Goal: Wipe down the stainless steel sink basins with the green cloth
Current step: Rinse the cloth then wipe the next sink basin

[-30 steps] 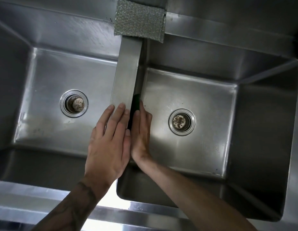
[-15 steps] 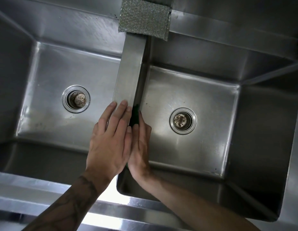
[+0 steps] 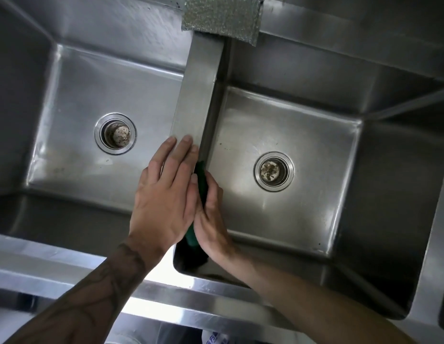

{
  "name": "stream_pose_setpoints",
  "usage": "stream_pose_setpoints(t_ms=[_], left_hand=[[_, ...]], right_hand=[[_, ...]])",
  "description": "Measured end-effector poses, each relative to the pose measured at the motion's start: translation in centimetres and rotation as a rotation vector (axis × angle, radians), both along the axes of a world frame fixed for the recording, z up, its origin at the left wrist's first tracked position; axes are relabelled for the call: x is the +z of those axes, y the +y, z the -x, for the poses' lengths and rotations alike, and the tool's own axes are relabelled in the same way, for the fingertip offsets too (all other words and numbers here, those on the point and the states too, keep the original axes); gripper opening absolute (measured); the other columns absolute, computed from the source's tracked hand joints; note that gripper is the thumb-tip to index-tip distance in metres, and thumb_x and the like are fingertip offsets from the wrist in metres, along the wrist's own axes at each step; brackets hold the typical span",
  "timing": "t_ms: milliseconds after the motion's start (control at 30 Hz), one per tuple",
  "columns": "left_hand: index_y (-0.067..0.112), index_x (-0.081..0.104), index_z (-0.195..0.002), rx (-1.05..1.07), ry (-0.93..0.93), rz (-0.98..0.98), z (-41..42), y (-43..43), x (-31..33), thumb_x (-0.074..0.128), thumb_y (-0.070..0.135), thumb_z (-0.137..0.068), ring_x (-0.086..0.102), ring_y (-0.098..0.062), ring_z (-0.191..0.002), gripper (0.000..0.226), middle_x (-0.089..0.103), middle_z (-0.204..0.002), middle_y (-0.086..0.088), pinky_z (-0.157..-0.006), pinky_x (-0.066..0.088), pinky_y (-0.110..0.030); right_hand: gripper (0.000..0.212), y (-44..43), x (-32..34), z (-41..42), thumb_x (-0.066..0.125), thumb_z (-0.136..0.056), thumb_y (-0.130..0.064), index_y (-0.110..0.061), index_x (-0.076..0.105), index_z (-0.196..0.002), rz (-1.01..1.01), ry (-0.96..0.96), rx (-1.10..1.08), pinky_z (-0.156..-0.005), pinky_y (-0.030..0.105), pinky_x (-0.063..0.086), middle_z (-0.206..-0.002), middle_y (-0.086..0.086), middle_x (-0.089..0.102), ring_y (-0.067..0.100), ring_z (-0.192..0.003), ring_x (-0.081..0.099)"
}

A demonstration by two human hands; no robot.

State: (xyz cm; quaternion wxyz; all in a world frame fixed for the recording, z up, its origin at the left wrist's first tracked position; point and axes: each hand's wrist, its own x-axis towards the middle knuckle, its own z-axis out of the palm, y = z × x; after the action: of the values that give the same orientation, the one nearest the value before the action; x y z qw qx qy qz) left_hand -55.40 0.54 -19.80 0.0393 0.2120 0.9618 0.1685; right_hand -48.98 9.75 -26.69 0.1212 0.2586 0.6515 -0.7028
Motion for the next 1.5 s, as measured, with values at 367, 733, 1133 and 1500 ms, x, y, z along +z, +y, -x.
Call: stream_pose_setpoints(t_ms=[367,733,1133,1500], left_hand=[[0.003,0.052,-0.152,0.019,0.015,-0.025,0.0,0.3,0.4,0.038,0.023,-0.111,0.038,-0.035,-0.155,0.048,0.044,-0.166,-0.01,-0.114,0.045,-0.059],[0.007,0.052,-0.152,0.037,0.025,-0.025,0.0,0.4,0.5,0.041,0.022,-0.111,0.038,-0.032,-0.155,0.045,0.045,-0.166,-0.006,-0.112,0.047,-0.061],[0.008,0.04,-0.162,0.081,0.032,0.082,-2.3,0.8,1.1,0.035,0.032,-0.113,0.03,-0.029,-0.16,0.055,0.035,-0.172,-0.008,-0.125,0.031,-0.055],[0.013,0.02,-0.169,0.313,-0.074,0.221,-12.0,1.6,1.6,0.032,0.04,-0.112,0.014,-0.026,-0.166,0.065,0.018,-0.178,-0.007,-0.131,0.022,-0.058]], right_hand=[[0.058,2.2,-2.1,-1.4,0.041,-0.108,-0.049,-0.027,0.029,-0.161,-0.227,-0.174,0.481,-0.121,0.043,0.037,-0.161,0.001,0.039,0.02,-0.144,0.044],[0.06,7.5,-5.1,-2.9,0.028,-0.107,-0.056,-0.029,0.038,-0.159,-0.423,-0.037,1.044,-0.121,0.047,0.035,-0.159,0.003,0.042,0.022,-0.148,0.037],[0.05,9.9,-5.2,-3.4,0.032,-0.112,-0.049,-0.029,0.05,-0.154,-0.481,-0.012,1.301,-0.125,0.037,0.025,-0.161,-0.008,0.045,0.017,-0.147,0.038],[0.048,12.9,-1.9,-4.8,0.033,-0.112,-0.046,-0.032,0.043,-0.157,-0.445,0.047,1.335,-0.12,0.026,0.021,-0.161,-0.003,0.041,0.016,-0.146,0.035]])
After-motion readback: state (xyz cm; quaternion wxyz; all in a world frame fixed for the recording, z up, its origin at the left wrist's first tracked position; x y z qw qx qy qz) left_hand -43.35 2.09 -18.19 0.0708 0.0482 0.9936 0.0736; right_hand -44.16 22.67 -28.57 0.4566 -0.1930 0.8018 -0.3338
